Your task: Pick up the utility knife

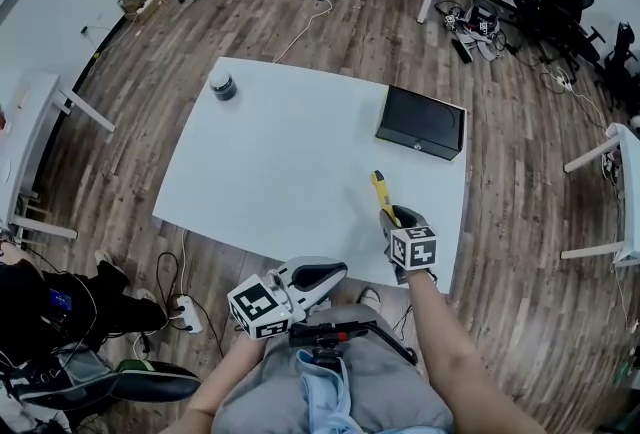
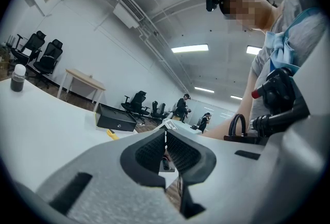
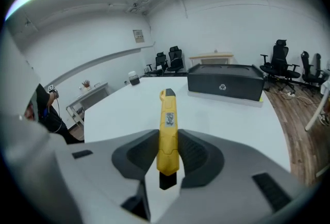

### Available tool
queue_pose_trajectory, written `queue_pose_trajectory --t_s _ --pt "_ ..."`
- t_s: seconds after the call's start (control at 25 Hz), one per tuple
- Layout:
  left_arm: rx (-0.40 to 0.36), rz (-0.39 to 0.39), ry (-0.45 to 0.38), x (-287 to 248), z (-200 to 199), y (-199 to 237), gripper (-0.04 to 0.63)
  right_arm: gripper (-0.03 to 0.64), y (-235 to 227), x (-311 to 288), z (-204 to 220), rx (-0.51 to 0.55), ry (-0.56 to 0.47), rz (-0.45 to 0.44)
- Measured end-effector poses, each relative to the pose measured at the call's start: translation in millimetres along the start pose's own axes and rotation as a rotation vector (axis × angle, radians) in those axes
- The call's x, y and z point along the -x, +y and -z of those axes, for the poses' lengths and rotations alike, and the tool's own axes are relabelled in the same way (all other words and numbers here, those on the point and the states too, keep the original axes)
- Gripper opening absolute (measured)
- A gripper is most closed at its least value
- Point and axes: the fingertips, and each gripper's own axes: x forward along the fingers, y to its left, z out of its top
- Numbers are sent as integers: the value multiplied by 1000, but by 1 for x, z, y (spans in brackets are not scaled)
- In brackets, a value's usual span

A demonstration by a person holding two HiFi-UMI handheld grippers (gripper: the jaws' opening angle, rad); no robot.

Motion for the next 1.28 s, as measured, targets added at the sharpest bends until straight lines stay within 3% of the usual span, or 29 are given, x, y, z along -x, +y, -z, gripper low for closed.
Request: queue_pose_trajectory --t_s 0.68,1.28 --pt "-37 15 -5 -9 -12 -15 19 127 38 55 -51 4 -217 -115" --pt "-59 16 -19 -6 -9 -30 19 127 63 98 -55 31 -315 -206"
